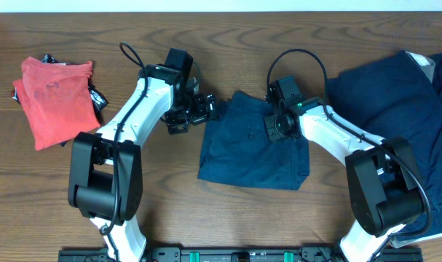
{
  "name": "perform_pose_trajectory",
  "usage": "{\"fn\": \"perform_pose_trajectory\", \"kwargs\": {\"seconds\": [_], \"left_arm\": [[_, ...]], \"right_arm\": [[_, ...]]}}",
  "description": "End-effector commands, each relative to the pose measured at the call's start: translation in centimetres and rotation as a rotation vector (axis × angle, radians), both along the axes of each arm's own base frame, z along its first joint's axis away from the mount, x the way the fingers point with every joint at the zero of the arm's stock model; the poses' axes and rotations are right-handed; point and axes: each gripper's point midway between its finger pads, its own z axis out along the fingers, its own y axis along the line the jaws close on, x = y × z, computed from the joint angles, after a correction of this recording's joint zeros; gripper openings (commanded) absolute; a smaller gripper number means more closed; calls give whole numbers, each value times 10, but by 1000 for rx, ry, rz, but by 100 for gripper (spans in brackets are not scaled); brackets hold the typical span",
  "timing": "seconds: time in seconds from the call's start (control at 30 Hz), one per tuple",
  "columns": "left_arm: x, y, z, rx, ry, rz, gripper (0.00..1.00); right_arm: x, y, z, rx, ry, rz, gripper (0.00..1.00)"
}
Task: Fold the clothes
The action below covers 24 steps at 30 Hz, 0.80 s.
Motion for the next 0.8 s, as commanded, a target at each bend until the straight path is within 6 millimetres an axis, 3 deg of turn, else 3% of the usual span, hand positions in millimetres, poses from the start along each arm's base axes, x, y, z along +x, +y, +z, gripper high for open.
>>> {"fn": "perform_pose_trajectory", "kwargs": {"seconds": [0.0,0.27,0.67,0.77], "left_arm": [[1,-2,-14,-3,18,-18,98],[7,-13,-43,-5,26,-55,98],[-25,-78,-58,-90,44,-259,100],[-30,-86,-58,-91,41,-288,93]], "right_arm": [[-5,-11,-14,-61,29,-3,42],[-5,-10,-14,-55,33,-1,44],[-6,-10,-15,-56,36,-1,45],[-7,-11,-15,-58,39,-1,45]]}}
